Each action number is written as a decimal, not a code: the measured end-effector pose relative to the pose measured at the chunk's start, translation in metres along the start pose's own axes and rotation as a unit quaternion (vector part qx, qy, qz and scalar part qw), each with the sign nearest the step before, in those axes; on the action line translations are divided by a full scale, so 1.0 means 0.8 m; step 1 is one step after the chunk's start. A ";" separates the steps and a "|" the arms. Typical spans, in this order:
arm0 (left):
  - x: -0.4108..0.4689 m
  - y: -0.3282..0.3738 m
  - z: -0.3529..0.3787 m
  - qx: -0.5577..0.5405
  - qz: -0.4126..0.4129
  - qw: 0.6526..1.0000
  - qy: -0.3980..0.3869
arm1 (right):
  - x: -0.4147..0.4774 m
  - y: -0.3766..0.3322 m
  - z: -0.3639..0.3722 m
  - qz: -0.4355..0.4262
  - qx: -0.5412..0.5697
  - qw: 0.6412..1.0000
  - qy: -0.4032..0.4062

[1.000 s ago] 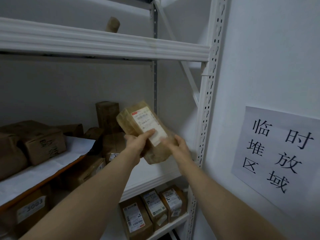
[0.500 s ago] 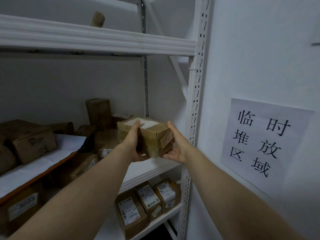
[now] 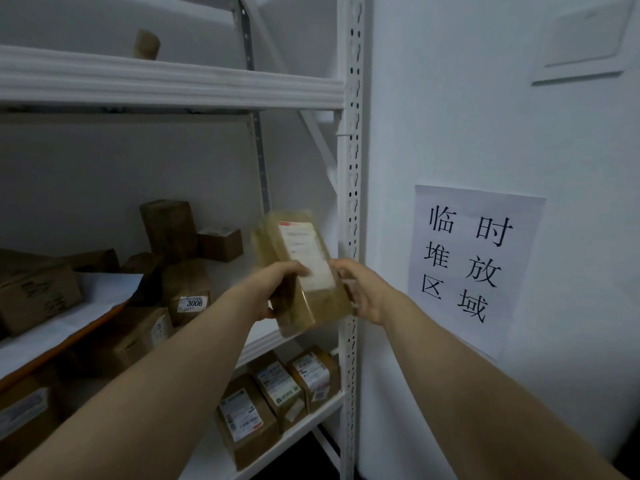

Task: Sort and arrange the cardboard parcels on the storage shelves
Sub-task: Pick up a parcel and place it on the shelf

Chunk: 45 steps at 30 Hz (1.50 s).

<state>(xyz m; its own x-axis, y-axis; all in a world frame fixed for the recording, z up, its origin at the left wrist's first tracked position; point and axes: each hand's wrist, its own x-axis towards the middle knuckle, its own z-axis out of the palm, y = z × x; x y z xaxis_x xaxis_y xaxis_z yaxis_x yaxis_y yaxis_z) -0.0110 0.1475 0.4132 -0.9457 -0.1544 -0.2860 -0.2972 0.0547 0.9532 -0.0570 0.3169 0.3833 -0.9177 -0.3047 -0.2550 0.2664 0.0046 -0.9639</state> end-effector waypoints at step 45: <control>-0.042 -0.320 -0.176 -0.010 -0.338 0.941 -0.003 | 0.024 0.247 0.225 0.304 -0.284 0.900 -0.128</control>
<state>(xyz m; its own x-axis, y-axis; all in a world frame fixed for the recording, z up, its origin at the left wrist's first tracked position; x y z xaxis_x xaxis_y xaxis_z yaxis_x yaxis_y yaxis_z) 0.1153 -0.0003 0.1924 -0.5417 -0.1412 -0.8287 -0.8292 -0.0724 0.5543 0.0312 0.1403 0.2017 -0.5354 -0.2900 -0.7932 0.4363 0.7092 -0.5538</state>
